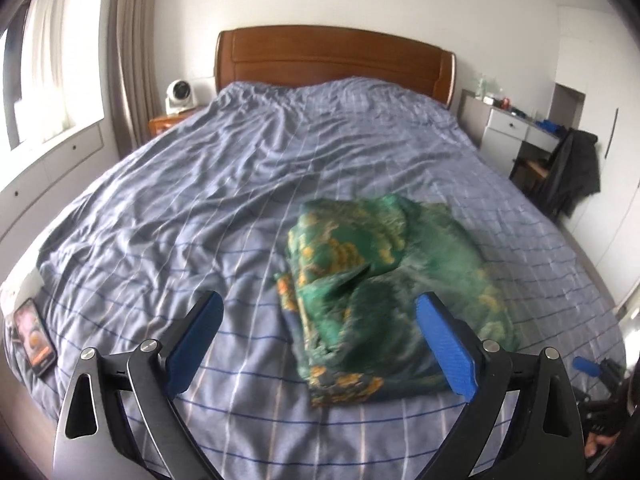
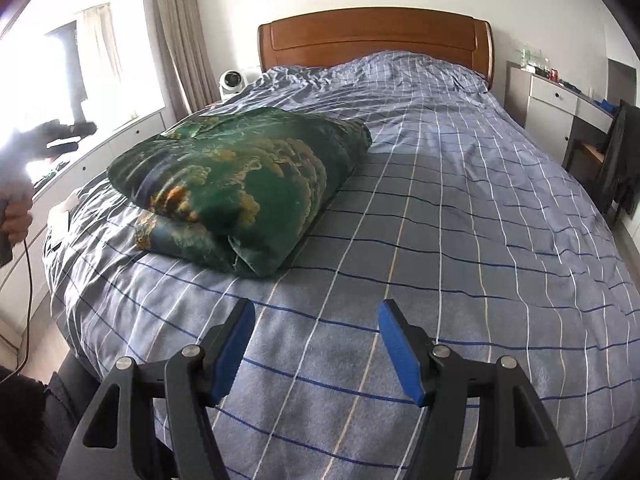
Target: Fold large clothes
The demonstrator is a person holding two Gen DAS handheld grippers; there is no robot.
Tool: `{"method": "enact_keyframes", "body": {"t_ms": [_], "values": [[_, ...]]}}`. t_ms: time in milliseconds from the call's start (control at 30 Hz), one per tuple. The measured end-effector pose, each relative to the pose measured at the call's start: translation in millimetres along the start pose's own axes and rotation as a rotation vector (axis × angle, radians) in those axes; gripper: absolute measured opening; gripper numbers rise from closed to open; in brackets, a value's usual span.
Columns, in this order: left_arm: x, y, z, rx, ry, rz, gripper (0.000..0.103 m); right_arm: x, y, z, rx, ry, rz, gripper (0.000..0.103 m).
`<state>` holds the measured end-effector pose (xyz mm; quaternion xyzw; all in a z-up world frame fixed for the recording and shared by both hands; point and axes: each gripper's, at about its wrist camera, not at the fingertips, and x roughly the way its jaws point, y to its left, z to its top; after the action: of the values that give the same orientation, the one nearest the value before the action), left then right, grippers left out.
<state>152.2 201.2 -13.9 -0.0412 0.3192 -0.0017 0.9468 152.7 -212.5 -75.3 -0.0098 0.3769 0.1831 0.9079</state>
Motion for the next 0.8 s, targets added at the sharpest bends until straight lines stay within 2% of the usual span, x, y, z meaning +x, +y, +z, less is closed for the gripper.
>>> {"method": "enact_keyframes", "body": {"t_ms": [367,800], "values": [[6.0,-37.8,-0.2,0.056,0.031,-0.010,0.098,-10.4,-0.7,-7.0,0.000,-0.025,-0.005,0.066],[4.4,-59.8,-7.0,0.078,0.063,-0.039,0.098,-16.7,1.5,-6.4,-0.007,-0.041,0.004,0.066]]}}
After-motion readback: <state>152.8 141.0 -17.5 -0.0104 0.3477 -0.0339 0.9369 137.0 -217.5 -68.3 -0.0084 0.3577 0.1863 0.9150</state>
